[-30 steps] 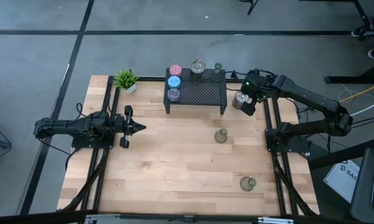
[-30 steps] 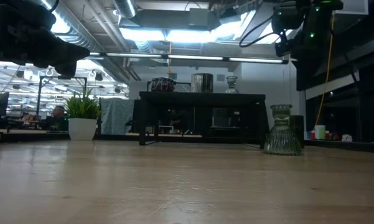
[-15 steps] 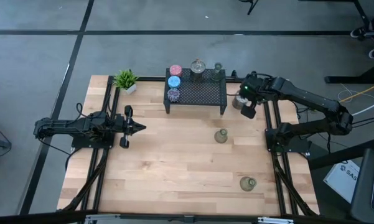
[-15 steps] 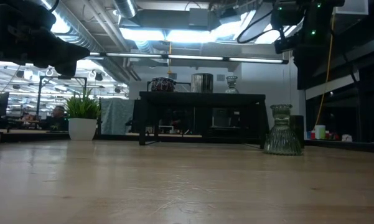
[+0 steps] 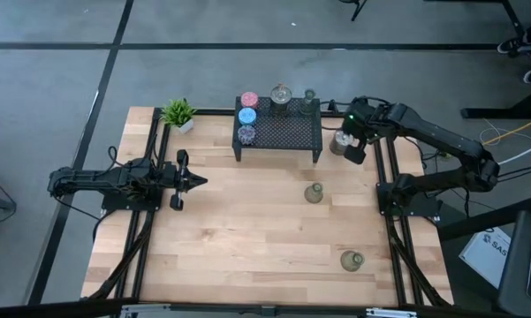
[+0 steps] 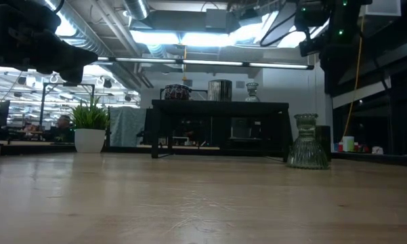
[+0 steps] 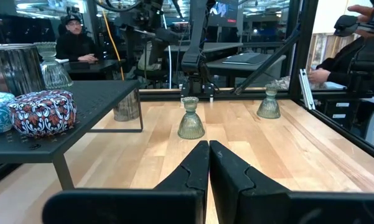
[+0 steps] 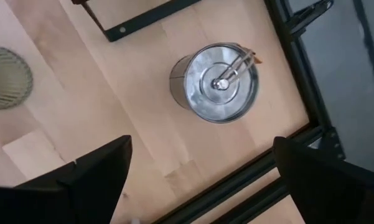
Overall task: Pick & Place candle stick holders
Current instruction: Put the silver scented candle on the shelf
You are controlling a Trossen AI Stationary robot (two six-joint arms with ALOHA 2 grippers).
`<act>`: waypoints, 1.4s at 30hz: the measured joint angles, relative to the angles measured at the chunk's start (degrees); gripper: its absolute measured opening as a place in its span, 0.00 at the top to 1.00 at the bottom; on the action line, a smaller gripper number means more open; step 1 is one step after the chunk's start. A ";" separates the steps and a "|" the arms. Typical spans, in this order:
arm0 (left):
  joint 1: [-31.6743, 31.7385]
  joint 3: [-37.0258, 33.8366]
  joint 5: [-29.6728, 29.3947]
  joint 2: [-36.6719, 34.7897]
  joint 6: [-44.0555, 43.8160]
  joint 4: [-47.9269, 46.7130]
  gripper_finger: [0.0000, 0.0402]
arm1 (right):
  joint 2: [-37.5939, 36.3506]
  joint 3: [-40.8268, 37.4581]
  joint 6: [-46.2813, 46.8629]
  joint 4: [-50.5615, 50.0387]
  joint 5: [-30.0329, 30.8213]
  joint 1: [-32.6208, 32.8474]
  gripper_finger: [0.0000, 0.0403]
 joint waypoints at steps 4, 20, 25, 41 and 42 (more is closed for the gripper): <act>-0.01 0.00 0.00 0.01 0.00 0.00 0.98 | 0.85 0.00 1.52 0.27 -0.34 -0.98 0.03; -0.01 0.00 0.00 0.01 0.01 0.00 0.98 | 1.19 0.00 4.71 1.75 3.69 -2.67 0.01; -0.01 0.00 0.00 0.00 0.03 0.00 0.98 | 1.19 0.00 6.06 3.30 3.28 -2.67 0.01; -0.01 0.00 0.00 0.01 0.03 0.00 0.98 | 5.88 6.93 18.34 3.63 -0.59 -7.48 0.01; -0.01 0.00 0.00 0.00 0.02 0.00 0.98 | 6.39 7.02 19.50 3.60 -1.07 -7.84 0.01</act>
